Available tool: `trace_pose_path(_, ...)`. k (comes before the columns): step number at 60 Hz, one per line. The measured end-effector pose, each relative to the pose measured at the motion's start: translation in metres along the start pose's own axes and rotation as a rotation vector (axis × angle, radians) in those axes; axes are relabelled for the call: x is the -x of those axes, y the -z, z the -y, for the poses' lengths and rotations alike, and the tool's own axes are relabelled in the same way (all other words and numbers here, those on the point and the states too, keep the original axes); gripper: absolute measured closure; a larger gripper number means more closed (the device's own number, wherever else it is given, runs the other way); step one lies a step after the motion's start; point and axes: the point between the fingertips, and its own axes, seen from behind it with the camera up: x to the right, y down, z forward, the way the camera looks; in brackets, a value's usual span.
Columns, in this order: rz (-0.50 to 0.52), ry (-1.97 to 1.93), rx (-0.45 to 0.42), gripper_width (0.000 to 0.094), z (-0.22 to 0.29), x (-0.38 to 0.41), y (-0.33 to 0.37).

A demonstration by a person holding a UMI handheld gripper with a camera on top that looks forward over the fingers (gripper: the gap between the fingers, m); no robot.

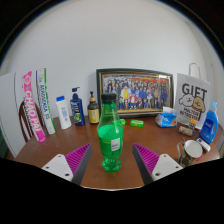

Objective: Pour water

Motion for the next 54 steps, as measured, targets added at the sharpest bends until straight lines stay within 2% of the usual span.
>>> trace_pose_path(8, -0.018, -0.013, -0.023, 0.0156, -0.008, 0.006, -0.041)
trace_pose_path(13, -0.028, -0.003, -0.031, 0.0315, -0.014, 0.007, -0.058)
trace_pose_path(16, -0.053, 0.018, -0.047, 0.0452, -0.014, 0.002, -0.062)
trace_pose_path(18, -0.057, 0.021, -0.061, 0.0454, -0.012, 0.001, -0.063)
trace_pose_path(27, -0.056, 0.014, -0.074, 0.0567, -0.012, 0.000, -0.062)
trace_pose_path(30, -0.047, 0.013, -0.066, 0.0595, -0.014, 0.001, -0.062)
trace_pose_path(41, 0.013, -0.132, -0.053, 0.0596, 0.009, 0.009, -0.036)
trace_pose_path(54, 0.212, -0.615, -0.064, 0.0597, 0.072, 0.012, 0.021)
